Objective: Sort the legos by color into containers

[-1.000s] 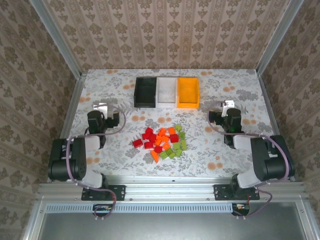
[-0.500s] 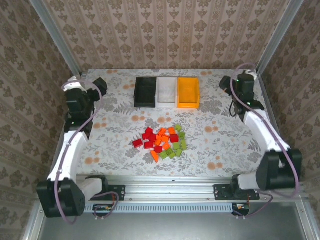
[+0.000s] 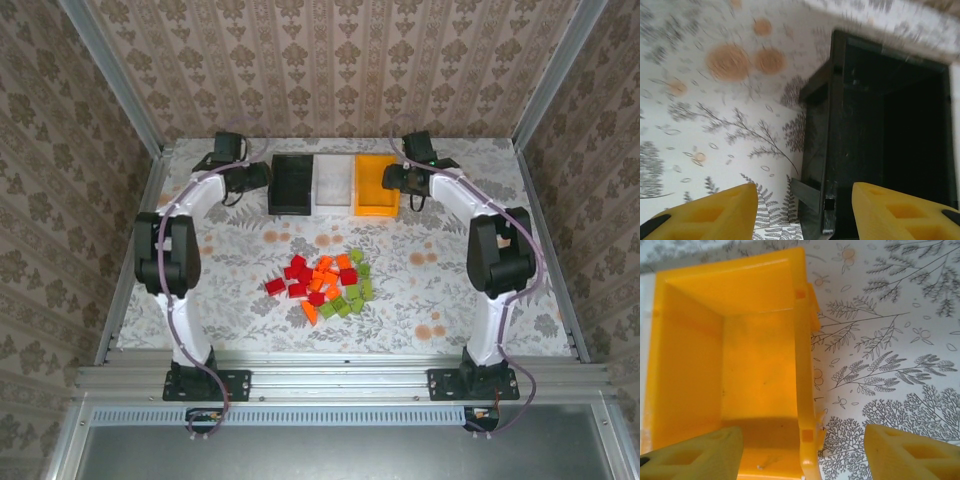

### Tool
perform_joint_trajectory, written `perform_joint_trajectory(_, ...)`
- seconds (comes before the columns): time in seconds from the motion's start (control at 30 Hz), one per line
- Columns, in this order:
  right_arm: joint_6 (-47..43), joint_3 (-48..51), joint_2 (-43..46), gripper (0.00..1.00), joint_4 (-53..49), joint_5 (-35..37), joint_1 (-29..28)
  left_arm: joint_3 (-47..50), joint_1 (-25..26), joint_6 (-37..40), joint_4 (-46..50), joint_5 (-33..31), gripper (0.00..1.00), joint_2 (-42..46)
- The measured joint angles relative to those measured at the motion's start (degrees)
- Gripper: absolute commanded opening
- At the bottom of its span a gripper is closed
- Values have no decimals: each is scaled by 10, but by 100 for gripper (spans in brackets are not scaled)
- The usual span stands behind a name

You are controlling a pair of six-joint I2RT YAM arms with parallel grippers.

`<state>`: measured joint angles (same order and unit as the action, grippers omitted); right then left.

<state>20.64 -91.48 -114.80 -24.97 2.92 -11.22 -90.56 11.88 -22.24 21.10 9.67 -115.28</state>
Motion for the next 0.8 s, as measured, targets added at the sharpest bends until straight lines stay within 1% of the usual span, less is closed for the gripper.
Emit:
perform_joint_trajectory(0.1,-6,-16,-28,55,-10,7,-1,-22,8,11,14,2,55,-38)
perform_joint_trajectory(0.17,-10,-17,-40,48,-15,10,-1,-33,10,17,19,4,54,-58)
perform_joint_trajectory(0.23,-12,-20,-53,41,-21,13,-1,-43,10,21,23,5,51,-70)
perform_joint_trajectory(0.3,-13,-20,-61,34,-23,13,-1,-53,10,26,25,7,44,-82)
perform_joint_trajectory(0.37,-14,-21,-63,24,-22,13,-2,-56,13,30,24,10,36,-87)
perform_joint_trajectory(0.47,-15,-21,-63,15,-22,16,-8,-52,21,37,19,7,22,-87)
perform_joint_trajectory(0.53,-15,-19,-63,12,-19,25,-11,-37,24,44,3,2,13,-80)
perform_joint_trajectory(0.63,-14,0,-54,9,0,33,-19,-15,34,58,3,-37,3,-62)
perform_joint_trajectory(0.7,-12,25,-38,8,8,41,-28,7,37,58,3,-54,2,-46)
perform_joint_trajectory(0.8,-4,75,-3,7,19,50,-44,73,45,55,-3,-77,2,1)
